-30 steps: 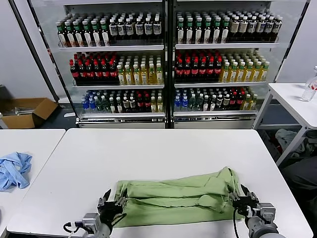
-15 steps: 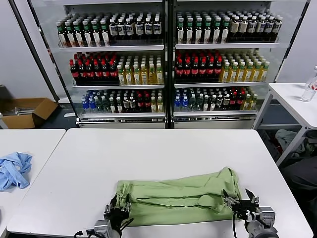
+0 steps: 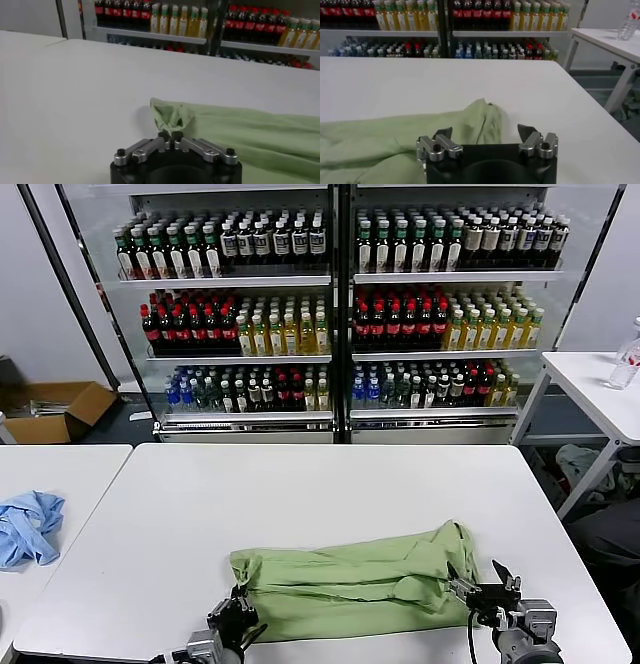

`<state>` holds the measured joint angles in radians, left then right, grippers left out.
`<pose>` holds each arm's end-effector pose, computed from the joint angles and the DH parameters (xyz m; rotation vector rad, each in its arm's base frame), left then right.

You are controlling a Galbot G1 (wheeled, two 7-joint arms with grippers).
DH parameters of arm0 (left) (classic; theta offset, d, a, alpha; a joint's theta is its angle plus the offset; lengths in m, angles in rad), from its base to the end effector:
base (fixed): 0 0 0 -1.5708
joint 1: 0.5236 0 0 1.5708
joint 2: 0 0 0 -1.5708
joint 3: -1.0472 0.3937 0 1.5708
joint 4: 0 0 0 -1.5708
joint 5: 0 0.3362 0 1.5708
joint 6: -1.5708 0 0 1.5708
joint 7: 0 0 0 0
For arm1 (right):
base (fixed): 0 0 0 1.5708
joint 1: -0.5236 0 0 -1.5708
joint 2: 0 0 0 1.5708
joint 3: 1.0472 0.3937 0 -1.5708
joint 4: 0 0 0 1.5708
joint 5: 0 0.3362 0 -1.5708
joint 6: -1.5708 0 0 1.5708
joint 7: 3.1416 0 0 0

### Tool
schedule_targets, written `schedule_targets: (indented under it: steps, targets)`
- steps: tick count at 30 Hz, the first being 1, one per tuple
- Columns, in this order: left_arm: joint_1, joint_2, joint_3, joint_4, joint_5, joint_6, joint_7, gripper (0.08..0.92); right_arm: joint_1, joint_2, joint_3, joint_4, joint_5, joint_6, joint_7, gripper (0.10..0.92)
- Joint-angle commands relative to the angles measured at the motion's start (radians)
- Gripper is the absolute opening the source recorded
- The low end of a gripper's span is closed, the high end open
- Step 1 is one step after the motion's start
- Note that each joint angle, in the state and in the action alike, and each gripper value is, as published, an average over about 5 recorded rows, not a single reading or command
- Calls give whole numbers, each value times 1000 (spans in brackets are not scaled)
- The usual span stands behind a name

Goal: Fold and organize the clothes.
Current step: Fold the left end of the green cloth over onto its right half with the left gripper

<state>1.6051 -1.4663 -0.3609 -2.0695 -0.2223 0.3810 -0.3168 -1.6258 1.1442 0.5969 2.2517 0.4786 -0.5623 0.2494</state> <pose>0.1219 -0.0233 -0.3550 0.1170 -2.6477 0.1354 0.1318 -0.0927 -0.2746 -0.0162 -2.6499 0.0469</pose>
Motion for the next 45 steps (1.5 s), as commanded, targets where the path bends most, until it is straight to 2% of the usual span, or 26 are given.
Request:
schedule_targets:
  steps: [1, 10, 15, 18, 22, 27, 36, 45]
  targets:
    - [-15, 107, -145, -40, -25, -5, 30, 94, 5, -12, 1, 7, 8, 1, -2, 822]
    - [-65, 323, -449, 9, -148, 2, 76, 94, 14, -19, 3, 6, 17, 10, -12, 823]
    - [-79, 361, -473, -62, -347, 67, 80, 94, 15, -13, -3, 6, 18, 24, -15, 823]
    - [-81, 330, -431, -160, -520, 84, 84, 94, 14, -9, -4, 11, 20, 29, -16, 823]
    - [-67, 249, -329, -282, -688, 93, 100, 94, 9, -9, 2, 20, 20, 30, -19, 823]
    - [-58, 158, -156, -331, -792, 98, 116, 94, 0, -7, 14, 31, 24, 32, -22, 823]
    - [-120, 79, 89, -211, -732, 99, 119, 94, -13, -2, 32, 39, 26, 37, -23, 823]
    - [-254, 24, 253, 18, -496, 105, 104, 94, -18, 0, 42, 39, 26, 37, -22, 823]
